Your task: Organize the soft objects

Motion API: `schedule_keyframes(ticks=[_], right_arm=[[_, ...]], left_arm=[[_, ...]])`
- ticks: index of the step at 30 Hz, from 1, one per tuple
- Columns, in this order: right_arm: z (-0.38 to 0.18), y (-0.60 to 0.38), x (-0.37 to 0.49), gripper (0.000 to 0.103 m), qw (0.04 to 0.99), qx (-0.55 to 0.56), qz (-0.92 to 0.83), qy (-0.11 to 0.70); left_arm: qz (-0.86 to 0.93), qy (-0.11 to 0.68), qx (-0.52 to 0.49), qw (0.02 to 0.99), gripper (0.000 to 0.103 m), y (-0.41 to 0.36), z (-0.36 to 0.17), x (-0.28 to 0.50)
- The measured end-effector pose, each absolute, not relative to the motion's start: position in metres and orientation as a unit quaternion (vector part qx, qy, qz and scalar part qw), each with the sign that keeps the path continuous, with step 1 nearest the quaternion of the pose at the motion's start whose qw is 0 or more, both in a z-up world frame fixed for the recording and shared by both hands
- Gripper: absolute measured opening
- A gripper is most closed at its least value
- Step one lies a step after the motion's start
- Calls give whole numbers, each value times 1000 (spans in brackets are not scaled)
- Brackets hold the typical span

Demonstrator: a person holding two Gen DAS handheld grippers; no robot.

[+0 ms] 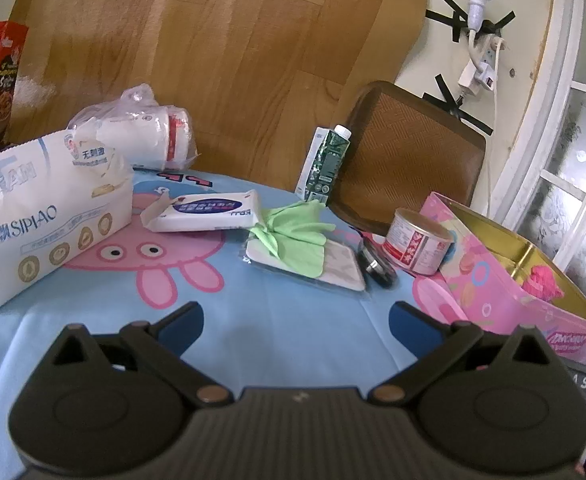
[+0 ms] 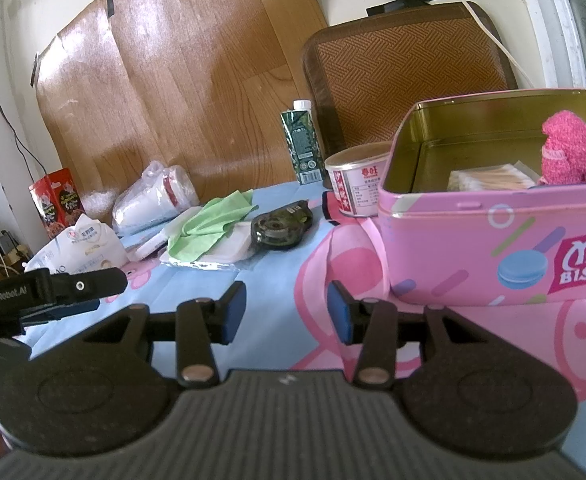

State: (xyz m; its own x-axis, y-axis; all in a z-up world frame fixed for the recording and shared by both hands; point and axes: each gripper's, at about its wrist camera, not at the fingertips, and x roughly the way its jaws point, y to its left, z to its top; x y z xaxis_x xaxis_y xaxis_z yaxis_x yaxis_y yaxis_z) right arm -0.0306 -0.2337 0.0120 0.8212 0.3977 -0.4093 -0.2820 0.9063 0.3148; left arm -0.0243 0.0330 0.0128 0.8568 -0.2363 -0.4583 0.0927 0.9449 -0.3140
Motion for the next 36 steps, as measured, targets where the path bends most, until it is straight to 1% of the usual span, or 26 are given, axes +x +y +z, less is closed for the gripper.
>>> schedule_keyframes(ticks=[6, 9, 13, 16, 19, 22, 27, 29, 30, 32, 36], right_arm=[[12, -227, -30, 48, 947, 101, 181, 245], [11, -226, -28, 48, 946, 96, 181, 251], [10, -220, -27, 48, 943, 88, 192, 258], [10, -215, -27, 48, 940, 85, 205, 260], [10, -212, -25, 48, 937, 85, 213, 264], [10, -210, -25, 48, 937, 85, 212, 264], [9, -214, -25, 48, 938, 93, 203, 265], [9, -212, -24, 49, 938, 87, 203, 267], [9, -209, -23, 50, 937, 80, 205, 270], [10, -202, -20, 50, 937, 64, 213, 270], [23, -180, -4, 51, 941, 43, 231, 243]], left_arm=[[-69, 286, -192, 936, 102, 63, 11, -17], [-45, 274, -190, 942, 102, 90, 18, -29], [-40, 255, -171, 951, 102, 127, 32, -64], [-39, 262, -153, 952, 102, 145, 42, -84], [-32, 260, -141, 955, 102, 142, 52, -83], [-40, 256, -146, 955, 103, 126, 50, -68], [-46, 276, -202, 939, 102, 100, 22, -24], [-37, 279, -210, 936, 102, 95, 10, -16], [-27, 286, -210, 935, 100, 94, 6, -14], [-22, 271, -213, 938, 103, 96, 7, -18], [-12, 247, -225, 942, 103, 103, 7, -28]])
